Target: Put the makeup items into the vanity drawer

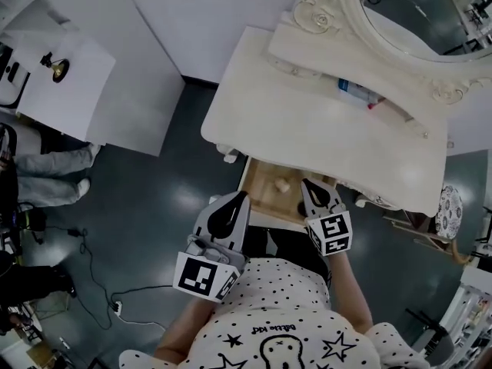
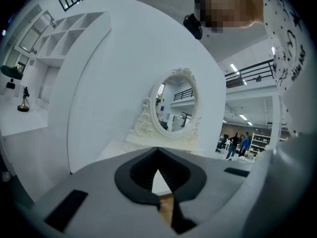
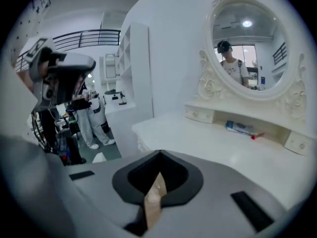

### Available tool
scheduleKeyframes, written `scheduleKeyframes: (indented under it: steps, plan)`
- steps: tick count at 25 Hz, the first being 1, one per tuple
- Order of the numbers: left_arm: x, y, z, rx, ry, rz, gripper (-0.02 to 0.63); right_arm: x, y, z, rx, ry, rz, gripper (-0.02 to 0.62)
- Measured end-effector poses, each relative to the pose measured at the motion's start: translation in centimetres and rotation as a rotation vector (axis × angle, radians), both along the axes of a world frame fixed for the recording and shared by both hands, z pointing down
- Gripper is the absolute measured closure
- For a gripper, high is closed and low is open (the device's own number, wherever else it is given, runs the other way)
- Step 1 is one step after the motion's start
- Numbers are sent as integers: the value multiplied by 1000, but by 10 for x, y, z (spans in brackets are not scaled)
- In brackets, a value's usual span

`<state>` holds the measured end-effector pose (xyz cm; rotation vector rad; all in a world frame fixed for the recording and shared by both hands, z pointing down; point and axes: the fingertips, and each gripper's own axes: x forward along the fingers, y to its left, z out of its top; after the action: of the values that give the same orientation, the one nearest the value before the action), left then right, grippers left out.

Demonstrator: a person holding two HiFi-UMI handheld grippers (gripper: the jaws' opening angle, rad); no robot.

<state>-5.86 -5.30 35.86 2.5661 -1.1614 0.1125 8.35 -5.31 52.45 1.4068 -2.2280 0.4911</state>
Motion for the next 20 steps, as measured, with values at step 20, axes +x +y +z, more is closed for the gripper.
scheduleKeyframes:
  steps: [20]
  plan:
    - [20,17,-28,91,21,68,611,34,79,-169,304,-164,293,588]
